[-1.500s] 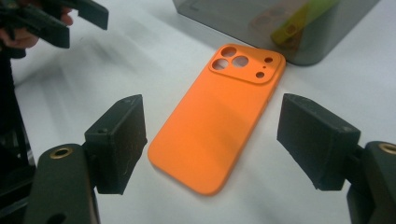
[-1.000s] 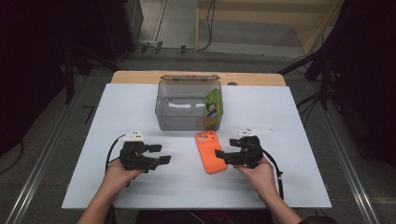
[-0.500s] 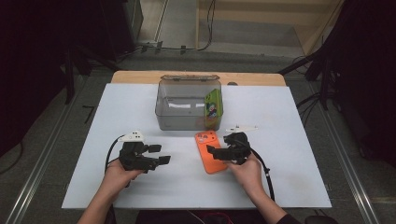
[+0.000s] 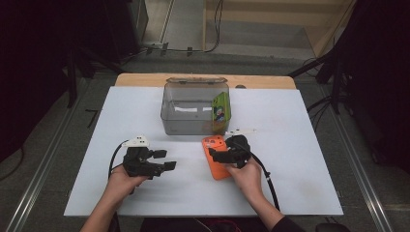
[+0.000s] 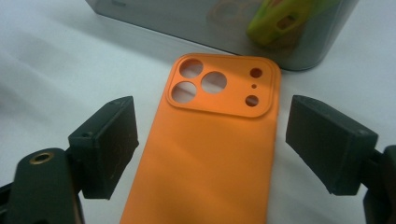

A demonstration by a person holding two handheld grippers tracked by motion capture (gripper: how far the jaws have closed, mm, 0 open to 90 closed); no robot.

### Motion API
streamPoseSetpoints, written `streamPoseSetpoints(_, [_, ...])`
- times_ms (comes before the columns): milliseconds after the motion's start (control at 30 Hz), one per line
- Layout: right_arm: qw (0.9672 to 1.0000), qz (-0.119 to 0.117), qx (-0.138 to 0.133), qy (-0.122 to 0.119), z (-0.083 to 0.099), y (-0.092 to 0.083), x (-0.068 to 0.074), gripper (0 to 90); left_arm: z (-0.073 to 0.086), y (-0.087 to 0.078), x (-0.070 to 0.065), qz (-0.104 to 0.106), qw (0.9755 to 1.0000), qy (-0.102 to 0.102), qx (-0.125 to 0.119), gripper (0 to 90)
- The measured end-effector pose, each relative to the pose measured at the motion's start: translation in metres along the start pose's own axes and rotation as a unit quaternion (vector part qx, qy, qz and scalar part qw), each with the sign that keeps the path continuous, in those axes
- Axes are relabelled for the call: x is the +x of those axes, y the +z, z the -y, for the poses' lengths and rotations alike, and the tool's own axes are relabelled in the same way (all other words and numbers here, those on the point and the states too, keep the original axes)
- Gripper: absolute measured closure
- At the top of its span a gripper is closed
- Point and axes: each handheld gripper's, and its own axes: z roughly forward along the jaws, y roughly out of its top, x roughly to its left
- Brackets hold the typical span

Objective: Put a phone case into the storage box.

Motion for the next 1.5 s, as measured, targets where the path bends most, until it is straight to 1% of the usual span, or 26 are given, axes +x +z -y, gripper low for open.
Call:
streamPoseSetpoints(67, [1.0, 0.005, 0.002, 0.003, 0.0, 0.003, 0.001, 15.3, 0.0, 0.0, 0.0, 0.0, 1.0, 0.0, 0.0, 31.2])
streamPoseSetpoints(100, [1.0, 0.004, 0.004, 0.004, 0.0, 0.004, 0.002, 15.3, 0.0, 0.0, 0.0, 0.0, 1.0, 0.0, 0.0, 31.2])
streamPoseSetpoints(233, [0.9999, 0.01, 0.009, 0.003, 0.001, 0.008, 0.004, 15.2, 0.0, 0.0, 0.0, 0.001, 1.0, -0.001, 0.0, 31.1])
streamPoseSetpoints(267, [0.9999, 0.011, 0.011, 0.002, 0.002, 0.009, 0.005, 14.1, 0.0, 0.0, 0.0, 0.001, 1.0, -0.002, 0.0, 31.1])
streamPoseSetpoints(333, [0.9999, 0.008, 0.015, 0.001, 0.002, 0.01, 0.006, 13.2, 0.0, 0.0, 0.0, 0.0, 1.0, -0.002, 0.0, 31.2])
streamPoseSetpoints(433, [0.9998, 0.009, 0.017, -0.001, 0.002, 0.01, 0.007, 13.0, 0.0, 0.0, 0.0, 0.0, 1.0, -0.003, 0.0, 31.1])
streamPoseSetpoints(467, [0.9997, 0.012, 0.019, -0.003, 0.001, 0.01, 0.007, 13.0, 0.0, 0.0, 0.0, 0.0, 1.0, -0.003, 0.0, 31.2])
streamPoseSetpoints(567, [0.9989, 0.024, 0.039, -0.004, 0.001, 0.012, 0.007, 12.6, 0.0, 0.0, 0.0, 0.0, 1.0, -0.004, 0.0, 31.1])
streamPoseSetpoints(767, [0.9982, 0.029, 0.052, -0.003, 0.002, 0.017, 0.01, 10.8, 0.0, -0.001, 0.001, 0.0, 1.0, -0.004, 0.0, 31.1])
streamPoseSetpoints(833, [0.9975, 0.039, 0.058, -0.01, 0.002, 0.018, 0.012, 10.3, 0.0, -0.001, 0.001, 0.0, 1.0, -0.005, -0.001, 31.1])
streamPoseSetpoints(900, [0.997, 0.045, 0.062, -0.017, 0.003, 0.02, 0.014, 9.8, 0.0, -0.001, 0.001, -0.001, 1.0, -0.005, -0.001, 31.1])
streamPoseSetpoints(1000, [0.9965, 0.049, 0.063, -0.023, 0.003, 0.021, 0.015, 9.6, 0.0, -0.001, 0.001, -0.001, 1.0, -0.006, -0.001, 31.1])
streamPoseSetpoints(1233, [0.9943, 0.071, 0.071, -0.035, 0.003, 0.023, 0.021, 8.8, -0.001, -0.001, 0.001, -0.001, 1.0, -0.006, -0.001, 31.1])
streamPoseSetpoints(1267, [0.9942, 0.072, 0.072, -0.034, 0.003, 0.024, 0.021, 8.8, -0.001, -0.001, 0.001, 0.0, 1.0, -0.007, -0.001, 31.2])
streamPoseSetpoints(1333, [0.9938, 0.074, 0.073, -0.04, 0.003, 0.024, 0.022, 8.8, -0.001, -0.001, 0.001, -0.001, 1.0, -0.007, 0.0, 31.1])
streamPoseSetpoints(1500, [0.9932, 0.081, 0.07, -0.046, 0.004, 0.025, 0.024, 9.0, -0.001, -0.001, 0.001, -0.001, 1.0, -0.009, 0.0, 31.2])
